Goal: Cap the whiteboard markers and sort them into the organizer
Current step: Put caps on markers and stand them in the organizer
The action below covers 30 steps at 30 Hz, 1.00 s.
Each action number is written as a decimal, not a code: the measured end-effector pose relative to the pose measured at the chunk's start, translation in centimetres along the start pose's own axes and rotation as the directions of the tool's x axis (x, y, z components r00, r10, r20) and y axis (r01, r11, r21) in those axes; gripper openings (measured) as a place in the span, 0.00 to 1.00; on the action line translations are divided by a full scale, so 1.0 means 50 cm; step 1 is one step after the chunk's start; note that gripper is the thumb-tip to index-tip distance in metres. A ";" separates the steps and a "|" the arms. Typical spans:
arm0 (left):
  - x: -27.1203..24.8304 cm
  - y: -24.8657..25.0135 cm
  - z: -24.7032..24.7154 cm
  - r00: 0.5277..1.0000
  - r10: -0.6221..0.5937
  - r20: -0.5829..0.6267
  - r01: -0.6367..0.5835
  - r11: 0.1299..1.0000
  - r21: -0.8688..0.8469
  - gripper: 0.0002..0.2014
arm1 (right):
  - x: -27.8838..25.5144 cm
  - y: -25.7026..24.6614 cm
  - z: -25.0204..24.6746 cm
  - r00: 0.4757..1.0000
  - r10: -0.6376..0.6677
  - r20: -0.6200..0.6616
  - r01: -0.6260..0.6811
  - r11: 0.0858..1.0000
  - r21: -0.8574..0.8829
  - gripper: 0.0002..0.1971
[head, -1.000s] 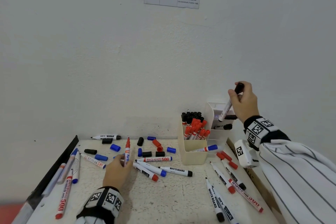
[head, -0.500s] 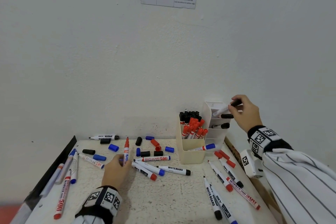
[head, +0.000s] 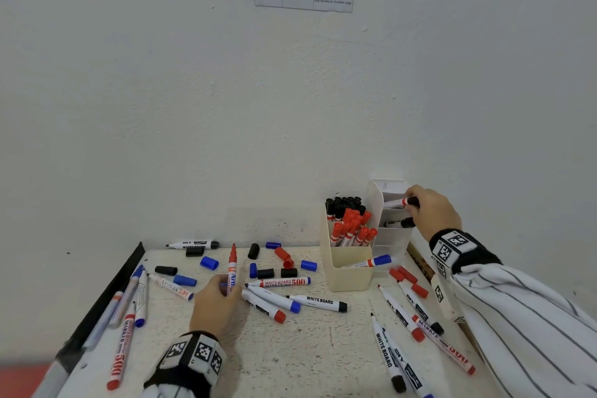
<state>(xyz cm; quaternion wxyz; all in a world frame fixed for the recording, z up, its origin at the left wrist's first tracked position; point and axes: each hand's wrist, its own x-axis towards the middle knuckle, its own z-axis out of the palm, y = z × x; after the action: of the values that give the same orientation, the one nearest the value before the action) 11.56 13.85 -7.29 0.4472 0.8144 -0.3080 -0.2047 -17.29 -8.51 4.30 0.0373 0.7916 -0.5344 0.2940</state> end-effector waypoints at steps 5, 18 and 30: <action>0.002 -0.002 0.001 1.000 -0.007 -0.005 0.007 1.000 0.009 0.19 | 0.001 -0.007 0.010 0.999 -0.030 0.016 0.032 0.990 -0.139 0.13; 0.004 -0.002 0.002 1.000 -0.009 0.006 0.010 1.000 -0.019 0.19 | 0.001 -0.014 -0.009 0.997 -0.043 -0.062 0.044 0.999 0.019 0.13; 0.005 -0.006 0.002 1.000 0.002 0.002 -0.002 1.000 -0.021 0.19 | 0.002 -0.019 0.021 0.997 -0.073 0.009 0.073 0.995 0.070 0.10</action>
<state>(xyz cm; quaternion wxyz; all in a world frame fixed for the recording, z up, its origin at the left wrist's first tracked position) 11.80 13.74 -7.59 0.4554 0.8092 -0.3071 -0.2085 -15.98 -8.57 3.71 0.0174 0.8131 -0.4948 0.3063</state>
